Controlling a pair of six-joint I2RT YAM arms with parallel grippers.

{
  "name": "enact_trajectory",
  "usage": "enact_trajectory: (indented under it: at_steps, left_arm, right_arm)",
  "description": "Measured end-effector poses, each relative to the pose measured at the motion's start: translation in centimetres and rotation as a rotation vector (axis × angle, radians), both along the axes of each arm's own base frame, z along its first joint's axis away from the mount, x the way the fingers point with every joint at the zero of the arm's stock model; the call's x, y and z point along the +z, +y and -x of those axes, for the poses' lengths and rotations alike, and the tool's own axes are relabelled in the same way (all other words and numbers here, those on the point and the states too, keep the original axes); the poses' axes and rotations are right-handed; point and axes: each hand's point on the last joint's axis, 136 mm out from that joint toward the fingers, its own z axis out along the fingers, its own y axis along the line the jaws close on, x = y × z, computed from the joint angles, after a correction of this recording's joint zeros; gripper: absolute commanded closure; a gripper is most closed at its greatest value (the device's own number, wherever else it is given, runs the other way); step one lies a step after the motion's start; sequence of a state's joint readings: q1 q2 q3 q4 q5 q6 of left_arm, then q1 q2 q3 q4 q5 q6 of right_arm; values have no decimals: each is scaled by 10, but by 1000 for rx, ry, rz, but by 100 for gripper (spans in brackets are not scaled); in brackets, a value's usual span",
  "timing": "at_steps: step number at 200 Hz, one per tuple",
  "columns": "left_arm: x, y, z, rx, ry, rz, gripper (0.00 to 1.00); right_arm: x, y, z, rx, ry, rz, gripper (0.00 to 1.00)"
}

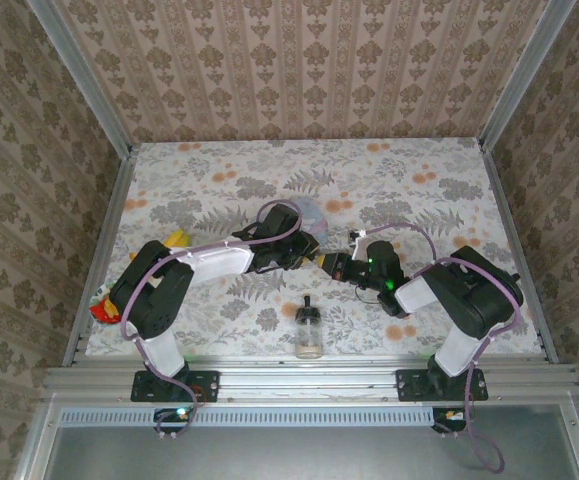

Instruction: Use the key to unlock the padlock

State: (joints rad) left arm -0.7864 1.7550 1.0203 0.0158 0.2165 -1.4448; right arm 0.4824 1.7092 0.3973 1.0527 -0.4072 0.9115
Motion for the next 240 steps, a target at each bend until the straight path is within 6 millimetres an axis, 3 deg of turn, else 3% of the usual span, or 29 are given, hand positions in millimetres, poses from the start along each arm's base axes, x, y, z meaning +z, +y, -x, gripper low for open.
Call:
enact_trajectory:
  at_steps: [114, 240]
  left_arm:
    - [-2, 5, -6, 29, -19, -23, 84]
    - [-1, 3, -4, 24, -12, -14, 86]
  right_arm:
    - [-3, 5, -7, -27, 14, -94, 100]
    - [-1, 5, -7, -11, -56, -32, 100]
